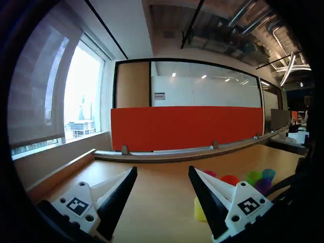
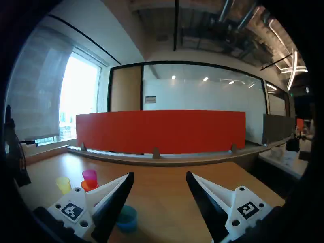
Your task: Pour water
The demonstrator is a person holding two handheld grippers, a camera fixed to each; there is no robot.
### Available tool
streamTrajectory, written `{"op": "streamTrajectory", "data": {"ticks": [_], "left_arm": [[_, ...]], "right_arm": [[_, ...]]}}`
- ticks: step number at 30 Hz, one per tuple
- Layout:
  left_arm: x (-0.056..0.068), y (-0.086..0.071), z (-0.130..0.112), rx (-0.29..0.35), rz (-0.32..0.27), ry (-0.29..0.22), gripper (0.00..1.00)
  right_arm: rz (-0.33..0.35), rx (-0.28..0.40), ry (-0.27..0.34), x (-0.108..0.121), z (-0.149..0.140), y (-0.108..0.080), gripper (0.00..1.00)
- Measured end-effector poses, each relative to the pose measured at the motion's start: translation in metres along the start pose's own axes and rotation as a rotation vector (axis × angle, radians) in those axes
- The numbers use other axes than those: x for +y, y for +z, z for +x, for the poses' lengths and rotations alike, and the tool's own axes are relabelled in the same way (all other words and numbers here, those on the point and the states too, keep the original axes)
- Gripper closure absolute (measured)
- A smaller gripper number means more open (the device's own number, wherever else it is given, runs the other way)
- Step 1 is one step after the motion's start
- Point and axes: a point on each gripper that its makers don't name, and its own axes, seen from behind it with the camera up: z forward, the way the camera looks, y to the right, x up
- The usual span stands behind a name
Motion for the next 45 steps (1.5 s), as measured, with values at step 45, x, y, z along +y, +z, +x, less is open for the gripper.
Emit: {"op": "streamTrajectory", "data": {"ticks": [45], "left_arm": [[0.018,0.033,0.088,-0.011,-0.106,-0.001,0.06]], "right_arm": [[0.004,0.036,-0.031,0.004,0.089,0.023,0.0]]}}
